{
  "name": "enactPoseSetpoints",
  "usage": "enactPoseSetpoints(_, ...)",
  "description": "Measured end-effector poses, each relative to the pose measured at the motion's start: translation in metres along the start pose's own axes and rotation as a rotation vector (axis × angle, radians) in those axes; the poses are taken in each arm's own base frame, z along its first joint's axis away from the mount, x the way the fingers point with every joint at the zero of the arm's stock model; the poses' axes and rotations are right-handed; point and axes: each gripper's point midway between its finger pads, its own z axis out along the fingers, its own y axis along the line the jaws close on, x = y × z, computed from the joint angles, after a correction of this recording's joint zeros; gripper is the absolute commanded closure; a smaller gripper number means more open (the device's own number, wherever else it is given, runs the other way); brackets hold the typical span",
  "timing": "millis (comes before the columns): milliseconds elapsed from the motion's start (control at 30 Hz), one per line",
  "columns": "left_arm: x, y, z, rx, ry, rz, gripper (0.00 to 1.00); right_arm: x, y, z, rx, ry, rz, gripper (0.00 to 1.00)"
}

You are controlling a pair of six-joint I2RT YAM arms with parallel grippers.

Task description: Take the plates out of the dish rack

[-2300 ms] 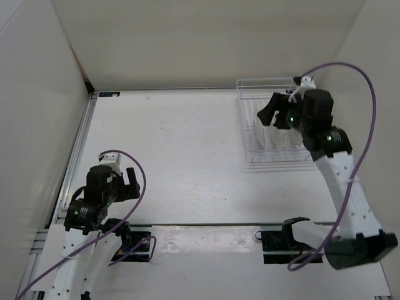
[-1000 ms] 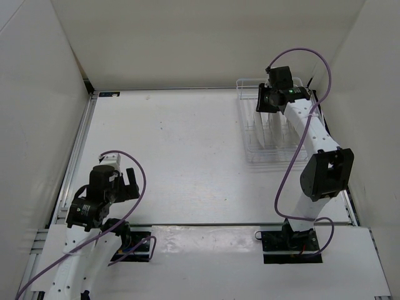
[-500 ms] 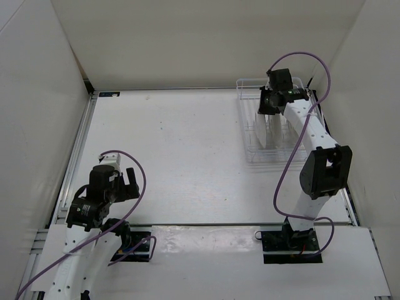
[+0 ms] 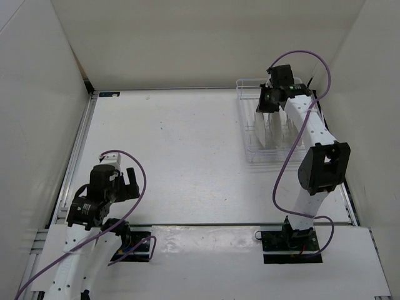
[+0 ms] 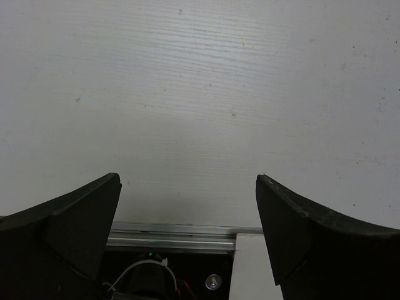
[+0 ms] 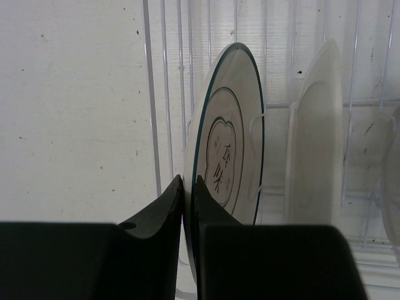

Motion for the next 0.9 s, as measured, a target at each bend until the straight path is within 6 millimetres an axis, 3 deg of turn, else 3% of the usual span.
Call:
enactPoseSetpoints(200, 0.002, 0.0, 0.002, -0.005, 0.02, 0.003, 0.0, -0.021, 0.005, -0.019, -0.017, -0.026, 0.007, 1.0)
enactPoseSetpoints(500, 0.003, 0.0, 0.004, -0.007, 0.031, 0.004, 0.0, -0.09, 0.027, -0.086, -0.084, -0.233, -0.008, 1.0)
enactPoseSetpoints(700, 0.003, -0.001, 0.004, -0.003, 0.033, 0.005, 0.0, -0.087, 0.044, -0.134, -0.143, -0.297, -0.043, 1.0)
enactPoseSetpoints(900, 0.003, -0.002, 0.005, 0.002, 0.035, 0.008, 0.0, -0.073, 0.106, -0.177, -0.313, -0.338, -0.139, 1.0)
